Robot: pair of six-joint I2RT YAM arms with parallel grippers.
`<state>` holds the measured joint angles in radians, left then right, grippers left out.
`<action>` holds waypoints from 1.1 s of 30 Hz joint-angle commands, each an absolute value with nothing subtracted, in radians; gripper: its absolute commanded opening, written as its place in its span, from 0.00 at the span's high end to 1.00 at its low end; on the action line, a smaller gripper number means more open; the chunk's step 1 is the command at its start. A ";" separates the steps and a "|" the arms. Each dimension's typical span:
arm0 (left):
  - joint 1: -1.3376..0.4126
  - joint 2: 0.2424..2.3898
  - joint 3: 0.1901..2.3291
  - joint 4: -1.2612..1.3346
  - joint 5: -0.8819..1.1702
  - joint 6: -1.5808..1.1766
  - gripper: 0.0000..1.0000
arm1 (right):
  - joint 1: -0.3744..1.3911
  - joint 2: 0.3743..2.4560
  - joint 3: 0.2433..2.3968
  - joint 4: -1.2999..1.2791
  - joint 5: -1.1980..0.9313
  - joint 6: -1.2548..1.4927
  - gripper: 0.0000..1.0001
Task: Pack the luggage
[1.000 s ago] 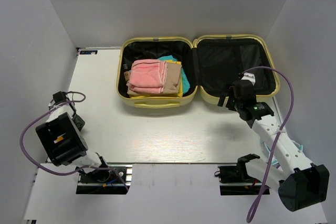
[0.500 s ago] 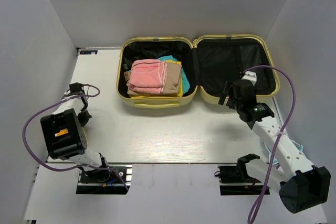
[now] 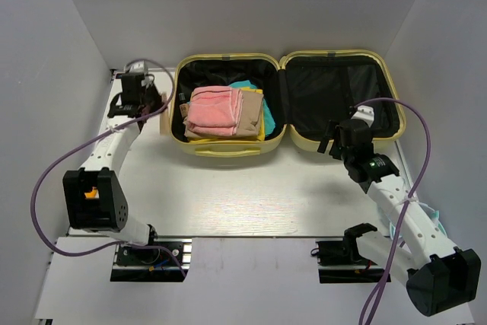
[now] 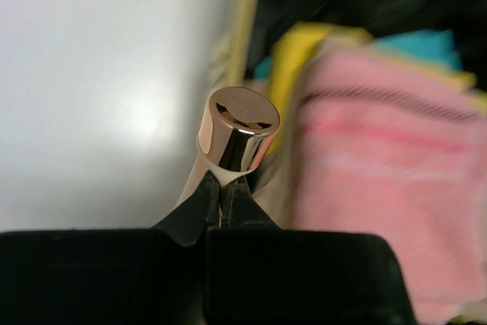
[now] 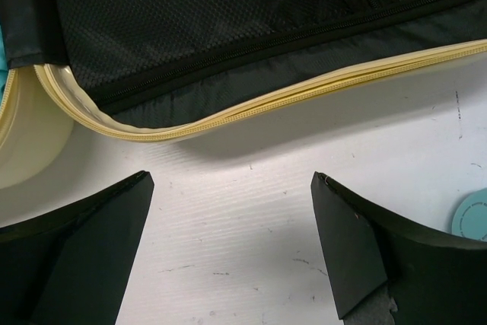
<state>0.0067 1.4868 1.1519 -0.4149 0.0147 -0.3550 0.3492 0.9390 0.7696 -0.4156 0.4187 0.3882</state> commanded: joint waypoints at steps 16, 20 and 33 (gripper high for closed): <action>-0.238 2.293 2.163 -0.144 0.201 -0.337 0.36 | 0.351 0.890 0.739 -0.430 0.606 0.385 0.10; -0.239 2.212 2.007 -0.072 0.248 -0.312 0.12 | 0.350 0.891 0.732 -0.423 0.603 0.385 0.10; -0.124 1.527 1.418 -0.604 -0.268 -0.166 0.00 | 0.351 0.864 0.707 -0.379 0.489 0.376 0.10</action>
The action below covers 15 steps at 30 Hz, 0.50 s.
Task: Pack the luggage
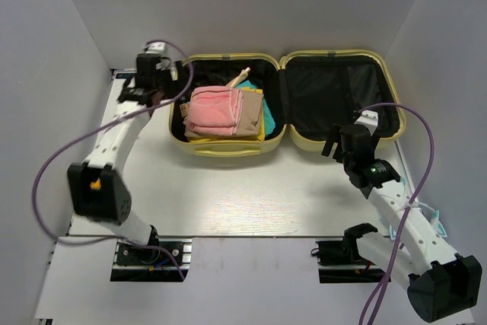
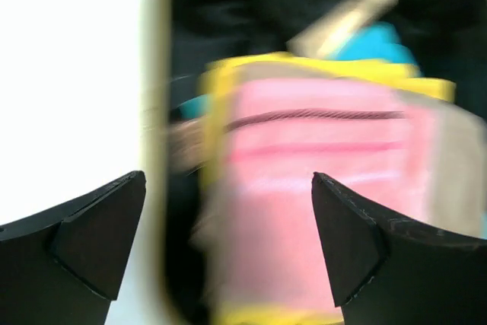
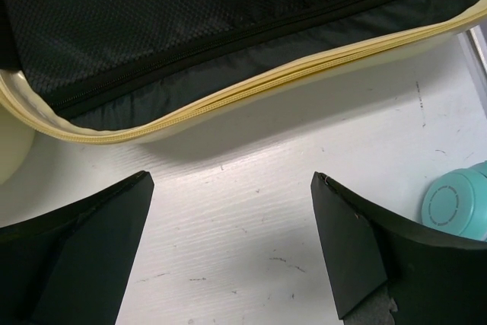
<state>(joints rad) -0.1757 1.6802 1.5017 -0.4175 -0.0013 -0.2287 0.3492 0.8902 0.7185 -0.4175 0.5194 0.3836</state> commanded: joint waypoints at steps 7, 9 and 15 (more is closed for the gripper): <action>0.152 1.299 1.005 -0.816 -0.422 -0.290 0.00 | 0.353 0.862 0.687 -0.370 0.457 0.373 0.10; 0.237 1.282 0.914 -0.780 -0.432 -0.273 0.00 | 0.350 0.873 0.695 -0.368 0.440 0.371 0.10; 0.402 1.327 0.830 -0.652 -0.470 -0.175 0.04 | 0.351 0.934 0.772 -0.393 0.497 0.336 0.10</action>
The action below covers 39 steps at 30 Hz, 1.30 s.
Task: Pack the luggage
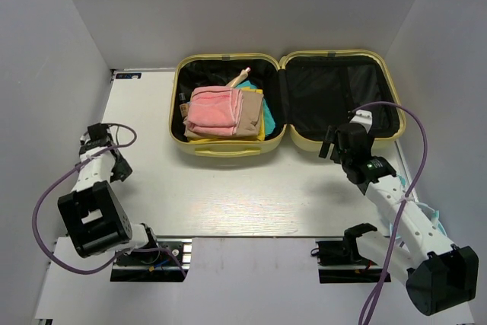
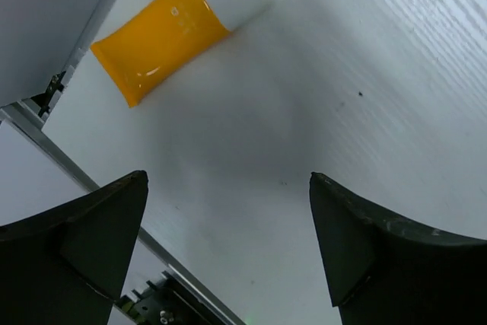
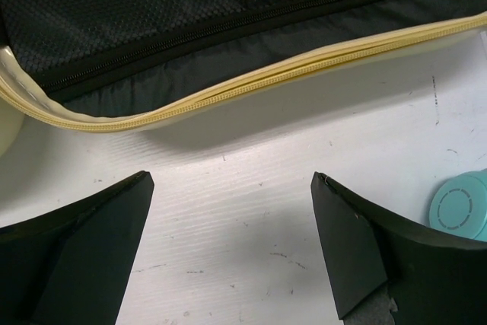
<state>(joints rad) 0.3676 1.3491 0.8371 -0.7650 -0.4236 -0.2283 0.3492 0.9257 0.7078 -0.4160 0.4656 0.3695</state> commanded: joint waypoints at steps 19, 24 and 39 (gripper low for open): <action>0.772 1.462 0.838 -0.446 0.233 0.140 0.05 | 0.351 1.063 0.939 -0.301 0.391 0.311 0.10; 0.762 1.486 0.798 -0.367 0.164 0.121 0.08 | 0.353 1.048 0.931 -0.293 0.413 0.302 0.10; 0.689 1.635 0.916 -0.528 0.216 0.060 0.09 | 0.353 0.989 0.878 -0.230 0.483 0.285 0.10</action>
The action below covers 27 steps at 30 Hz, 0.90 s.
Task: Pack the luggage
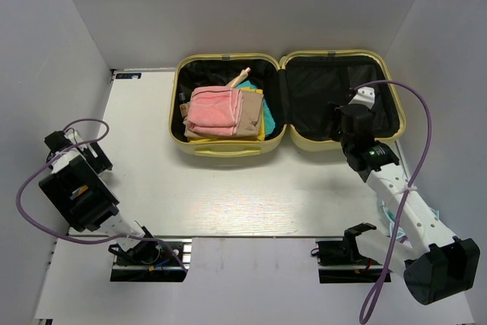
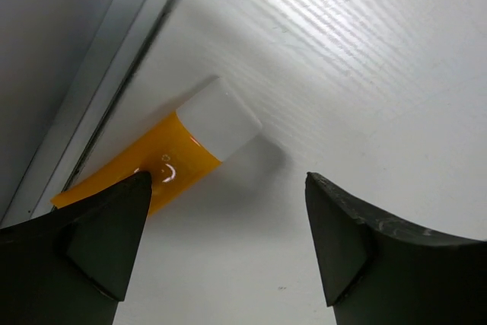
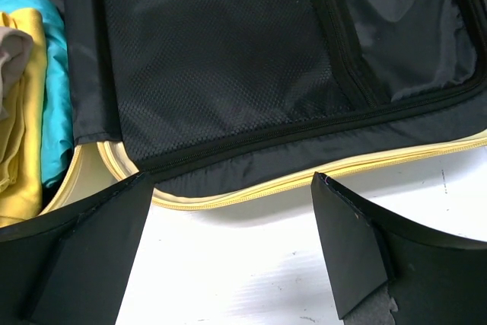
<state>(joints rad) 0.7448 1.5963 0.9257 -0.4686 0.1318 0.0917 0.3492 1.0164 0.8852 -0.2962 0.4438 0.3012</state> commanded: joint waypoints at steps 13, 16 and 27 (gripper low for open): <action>0.281 1.612 0.936 -0.551 0.100 -0.086 0.09 | 0.351 0.891 0.775 -0.195 0.465 0.321 0.10; 0.219 1.634 1.034 -0.638 0.008 -0.118 0.08 | 0.351 0.867 0.750 -0.212 0.471 0.331 0.10; 0.412 1.549 1.184 -0.710 -0.026 -0.095 0.01 | 0.348 0.893 0.755 -0.259 0.476 0.350 0.10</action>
